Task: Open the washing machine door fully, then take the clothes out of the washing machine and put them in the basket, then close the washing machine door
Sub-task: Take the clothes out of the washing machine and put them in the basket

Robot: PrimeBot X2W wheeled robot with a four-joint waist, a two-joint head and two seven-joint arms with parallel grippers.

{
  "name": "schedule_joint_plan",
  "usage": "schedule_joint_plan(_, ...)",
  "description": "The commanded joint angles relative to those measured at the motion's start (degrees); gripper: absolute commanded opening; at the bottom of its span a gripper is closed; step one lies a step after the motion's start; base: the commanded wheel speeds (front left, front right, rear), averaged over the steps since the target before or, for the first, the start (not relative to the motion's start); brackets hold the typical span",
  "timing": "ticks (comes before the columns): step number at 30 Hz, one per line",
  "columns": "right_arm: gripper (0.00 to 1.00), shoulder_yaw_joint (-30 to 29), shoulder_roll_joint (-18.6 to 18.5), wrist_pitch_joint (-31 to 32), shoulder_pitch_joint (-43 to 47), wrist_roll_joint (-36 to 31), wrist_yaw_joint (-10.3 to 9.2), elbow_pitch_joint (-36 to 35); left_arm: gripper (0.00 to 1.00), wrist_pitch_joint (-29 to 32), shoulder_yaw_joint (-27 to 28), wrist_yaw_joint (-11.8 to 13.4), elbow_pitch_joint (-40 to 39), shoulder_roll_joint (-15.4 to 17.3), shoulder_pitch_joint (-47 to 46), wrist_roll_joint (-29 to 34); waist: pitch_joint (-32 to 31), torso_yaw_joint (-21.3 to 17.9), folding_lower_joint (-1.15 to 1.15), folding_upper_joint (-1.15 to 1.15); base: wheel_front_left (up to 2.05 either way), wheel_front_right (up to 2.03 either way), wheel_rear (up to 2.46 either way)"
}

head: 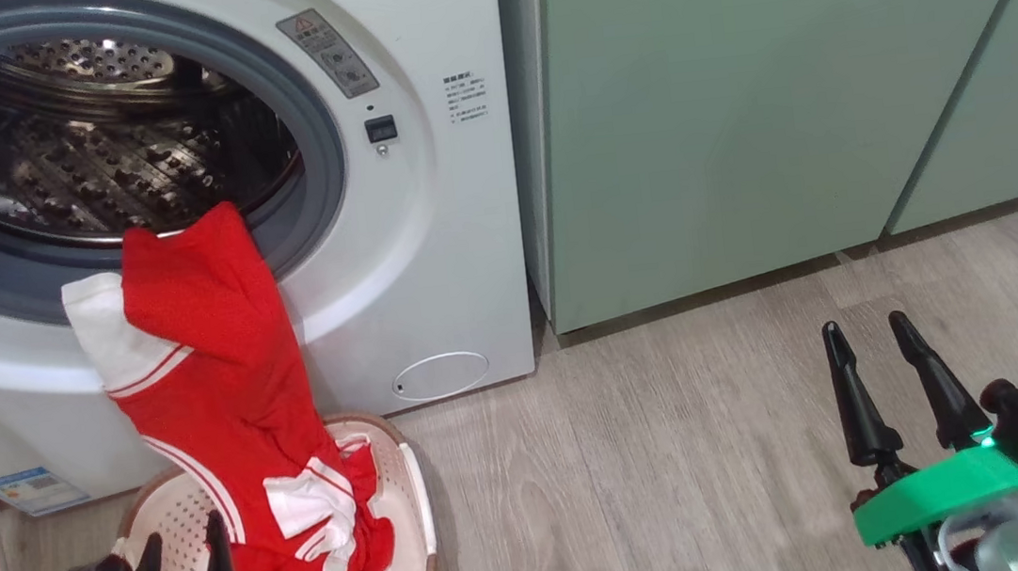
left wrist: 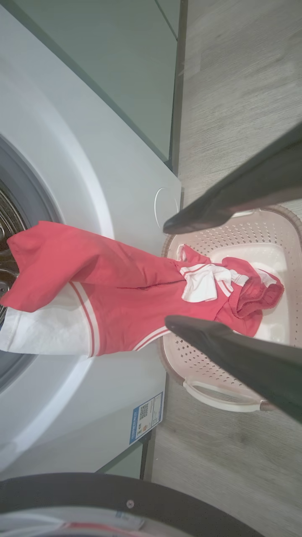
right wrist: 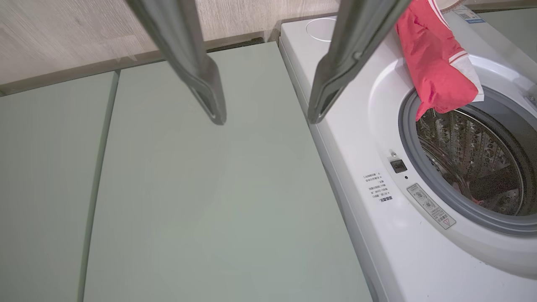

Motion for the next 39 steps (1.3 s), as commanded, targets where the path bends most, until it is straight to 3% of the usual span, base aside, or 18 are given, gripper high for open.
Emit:
schedule_joint_plan(1, 1.00, 1.23, -0.71, -0.36, -0.63, 0.51, 0.40, -1.69, 1.00, -0.11, 1.74, 0.25, -1.29, 0.91, -2.38, 0.38, -0.23, 0.36, 0.00, 0.00, 0.00, 0.00, 0.00)
schedule_joint_plan(8, 1.00, 1.46, -0.62, -0.36, -1.08, 0.57, 0.40, -1.88, 1.00, 10.90, 0.49, 0.03, 0.45, 1.35, -7.36, -1.53, 1.02, 0.42, 0.00, 0.00, 0.00, 0.00, 0.00)
schedule_joint_plan(19, 1.00, 2.11, 0.20, -0.36, -4.61, 0.35, 0.40, -2.72, 1.00, 26.28, 1.28, 5.82, 3.68, 6.51, -27.90, -2.49, 9.10, -1.76, 0.00, 0.00, 0.00, 0.00, 0.00)
schedule_joint_plan(25, 1.00, 1.99, 0.33, -0.36, -6.71, -0.11, 0.40, -3.30, 1.00, 30.61, 0.52, 9.05, 9.37, 9.29, -39.90, -1.20, 15.01, -3.06, 0.00, 0.00, 0.00, 0.00, 0.00)
schedule_joint_plan(33, 1.00, 1.52, 1.07, -0.36, -9.62, -0.55, 0.40, -4.82, 1.00, 33.91, 0.53, 10.28, 18.43, 13.60, -51.76, -1.22, 22.86, -5.45, 0.00, 0.00, 0.00, 0.00, 0.00)
schedule_joint_plan(38, 1.00, 1.01, 1.44, -0.36, -10.22, -0.78, 0.40, -5.11, 1.00, 35.92, -0.49, 8.75, 22.65, 14.46, -55.71, -1.14, 25.44, -6.02, 0.00, 0.00, 0.00, 0.00, 0.00)
schedule_joint_plan(39, 1.00, 0.94, 1.54, -0.36, -10.39, -0.80, 0.40, -5.17, 0.91, 35.84, -0.45, 8.43, 23.19, 14.44, -56.35, -1.36, 25.80, -6.07, 0.00, 0.00, 0.00, 0.00, 0.00)
